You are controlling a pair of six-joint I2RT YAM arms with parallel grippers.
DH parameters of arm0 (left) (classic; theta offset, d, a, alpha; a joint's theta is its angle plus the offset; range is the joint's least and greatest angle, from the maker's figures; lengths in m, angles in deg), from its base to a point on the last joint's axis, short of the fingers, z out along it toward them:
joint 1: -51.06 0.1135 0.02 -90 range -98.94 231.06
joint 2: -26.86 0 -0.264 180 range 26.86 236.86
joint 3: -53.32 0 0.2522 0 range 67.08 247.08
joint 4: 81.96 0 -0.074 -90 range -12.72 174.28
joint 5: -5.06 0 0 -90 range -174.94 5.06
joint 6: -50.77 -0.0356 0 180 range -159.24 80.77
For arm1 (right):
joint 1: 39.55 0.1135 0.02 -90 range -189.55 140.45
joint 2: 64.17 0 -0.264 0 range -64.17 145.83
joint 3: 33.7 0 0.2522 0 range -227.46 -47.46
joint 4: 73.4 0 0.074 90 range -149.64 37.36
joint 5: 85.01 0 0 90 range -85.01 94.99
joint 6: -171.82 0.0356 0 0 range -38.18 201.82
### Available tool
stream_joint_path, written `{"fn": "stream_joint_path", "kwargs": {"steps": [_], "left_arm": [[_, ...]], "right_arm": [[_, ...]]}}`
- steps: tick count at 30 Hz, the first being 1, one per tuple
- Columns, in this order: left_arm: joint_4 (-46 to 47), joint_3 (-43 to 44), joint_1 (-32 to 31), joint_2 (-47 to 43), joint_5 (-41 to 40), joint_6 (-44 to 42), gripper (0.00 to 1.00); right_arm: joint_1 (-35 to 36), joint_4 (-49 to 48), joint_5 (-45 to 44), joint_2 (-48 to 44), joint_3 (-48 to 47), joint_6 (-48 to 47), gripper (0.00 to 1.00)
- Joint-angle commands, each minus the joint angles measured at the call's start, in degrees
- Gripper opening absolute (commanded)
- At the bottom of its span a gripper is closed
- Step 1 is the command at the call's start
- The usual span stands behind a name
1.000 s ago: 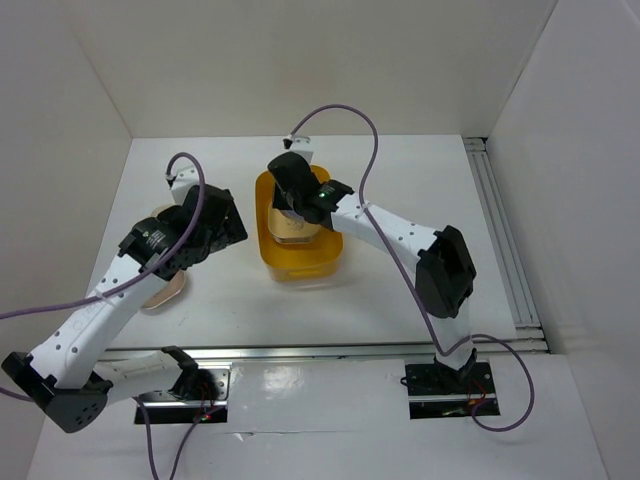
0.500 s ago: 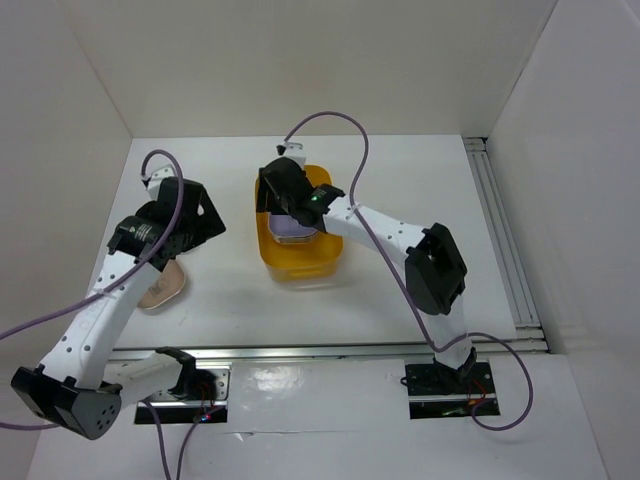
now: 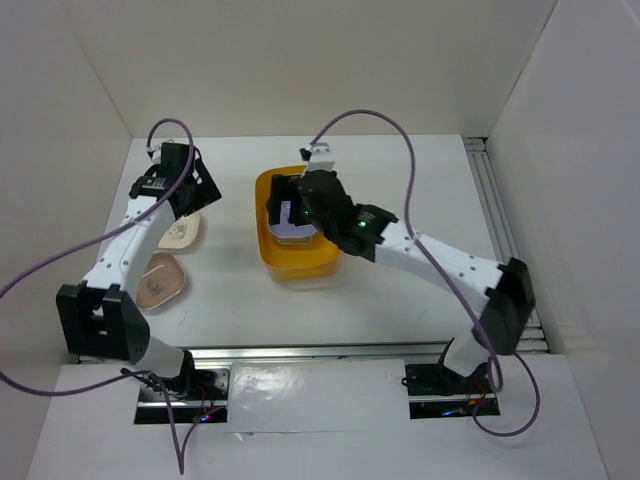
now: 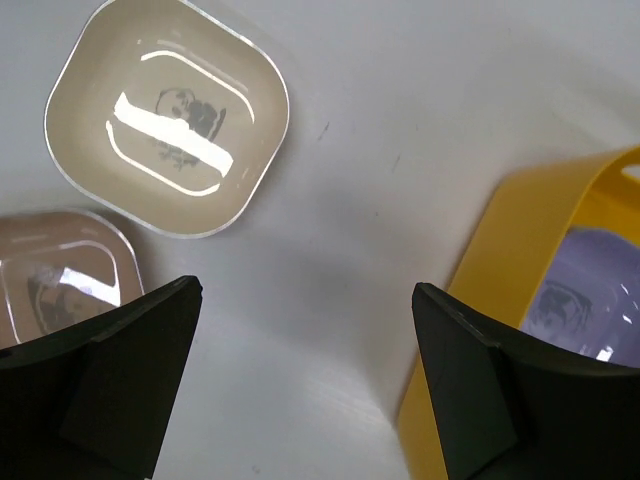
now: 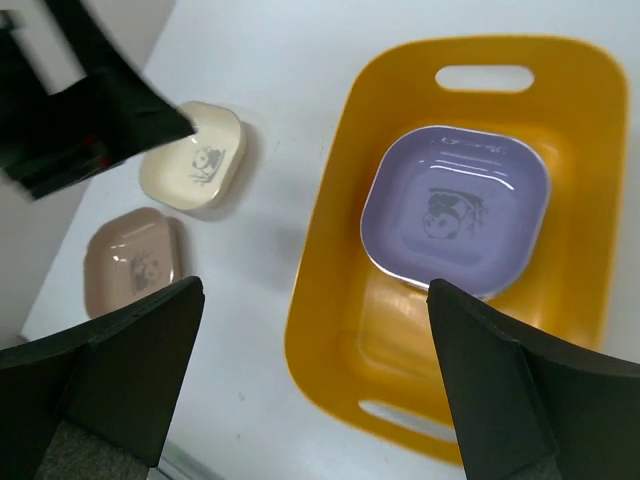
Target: Place the plates into the plastic bin on the countertop
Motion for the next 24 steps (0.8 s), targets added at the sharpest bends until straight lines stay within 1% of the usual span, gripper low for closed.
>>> {"fn": "stream_joint_path", "kwargs": {"steps": [1, 2, 4, 7, 8, 10, 12, 14, 18, 19, 20, 21, 22, 23, 24], "left_arm": [[5.83, 4.34, 2.55, 5.70, 1.62, -4.90, 1.00], [6.45, 4.35, 3.34, 8.85, 2.23, -5.61, 1.00], [7.33, 4.35, 4.48, 11.85, 1.36, -5.61, 1.00], [9.35, 1.63, 7.12, 16.94, 4.08, -5.61, 0.99], [9.36, 1.62, 7.73, 18.36, 6.08, -5.61, 0.97], [8.83, 2.84, 8.36, 22.65, 6.72, -5.61, 0.94], [8.83, 3.55, 8.36, 24.52, 7.42, -5.61, 0.90], [9.53, 3.55, 8.36, 26.27, 8.04, -5.61, 0.89], [10.15, 4.17, 8.97, 29.43, 9.62, -5.61, 0.81], [10.15, 4.17, 9.58, 30.14, 10.23, -5.61, 0.73], [10.15, 4.17, 9.59, 30.93, 10.24, -5.61, 0.72], [10.15, 4.17, 9.59, 31.55, 10.76, -5.61, 0.68], [10.15, 4.69, 9.59, 32.95, 10.76, -5.09, 0.68], [10.15, 5.48, 9.59, 33.48, 10.76, -5.08, 0.56], [9.45, 6.10, 9.59, 34.19, 10.76, -5.08, 0.40]], "right_arm": [[1.06, -6.36, -1.38, -9.69, 6.57, -3.22, 1.00], [1.06, -6.97, -1.38, -12.32, 9.46, -3.74, 1.00], [1.06, -6.98, -0.85, -14.53, 11.50, -4.27, 1.00], [1.59, -6.37, -0.85, -17.61, 14.32, -4.98, 1.00], [1.59, -6.37, -0.85, -18.32, 14.85, -5.50, 1.00], [1.59, -6.37, -1.46, -19.81, 16.25, -5.50, 1.00], [1.59, -6.37, -1.46, -20.51, 16.96, -5.50, 1.00], [1.59, -6.37, -1.46, -21.05, 17.58, -5.50, 1.00], [1.59, -6.37, -2.60, -21.05, 18.11, -5.50, 1.00], [1.59, -6.37, -2.61, -21.05, 18.11, -5.50, 1.00], [1.59, -5.76, -2.61, -21.05, 18.11, -4.98, 1.00], [1.59, -5.75, -2.61, -21.05, 18.80, -4.98, 1.00], [2.11, -5.75, -3.13, -21.05, 19.33, -4.98, 1.00], [2.12, -6.36, -3.13, -21.05, 19.34, -4.37, 1.00], [2.12, -6.37, -3.13, -21.05, 19.94, -4.36, 1.00]]}}
